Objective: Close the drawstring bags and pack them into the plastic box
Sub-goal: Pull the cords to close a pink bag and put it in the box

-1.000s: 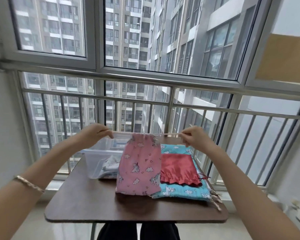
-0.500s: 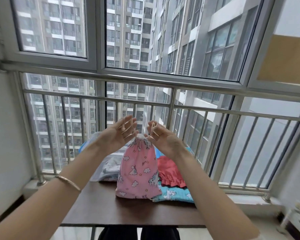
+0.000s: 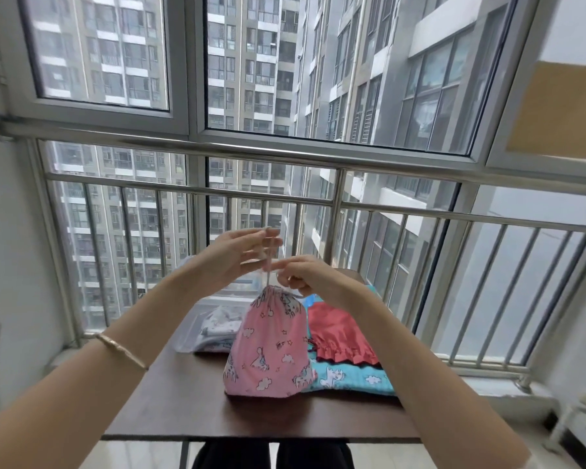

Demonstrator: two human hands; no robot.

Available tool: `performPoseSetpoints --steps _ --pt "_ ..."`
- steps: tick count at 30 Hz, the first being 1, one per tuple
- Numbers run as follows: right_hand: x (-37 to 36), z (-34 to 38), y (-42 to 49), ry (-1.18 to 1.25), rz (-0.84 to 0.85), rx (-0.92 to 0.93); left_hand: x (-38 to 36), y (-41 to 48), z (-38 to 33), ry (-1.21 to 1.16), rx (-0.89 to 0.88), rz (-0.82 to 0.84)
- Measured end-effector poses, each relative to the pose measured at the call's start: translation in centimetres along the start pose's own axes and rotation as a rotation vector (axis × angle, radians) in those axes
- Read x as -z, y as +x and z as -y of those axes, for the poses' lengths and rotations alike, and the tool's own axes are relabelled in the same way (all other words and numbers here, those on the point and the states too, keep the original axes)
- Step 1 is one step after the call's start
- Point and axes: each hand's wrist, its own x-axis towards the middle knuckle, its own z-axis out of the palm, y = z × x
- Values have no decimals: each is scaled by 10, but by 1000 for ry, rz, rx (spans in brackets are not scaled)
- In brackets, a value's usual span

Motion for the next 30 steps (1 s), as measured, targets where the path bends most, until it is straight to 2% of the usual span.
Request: performPoseSetpoints --steps 3,7,11,16,20,22,24,27,30 --pt "-12 13 -1 -123 44 56 -21 10 -7 308 -36 22" --pt "-16 11 -1 -14 -73 52 -39 10 4 539 134 94" --pt "-15 0 -1 110 -101 27 -41 7 23 573 30 83" --pt "-21 -8 -4 323 -230 3 -36 10 32 661 38 -52" --pt "-14 -11 -4 316 -340 22 -22 5 32 774 59 25" --pt "-11 -12 -3 347 -350 14 -15 2 31 755 111 23" --pt "-7 -12 -3 365 -332 3 -13 -1 28 639 126 -17" --pt "-6 -13 -6 87 -323 59 -12 -2 23 508 144 -15" --pt "-10 -17 -6 -234 -394 255 -15 -1 21 506 180 50"
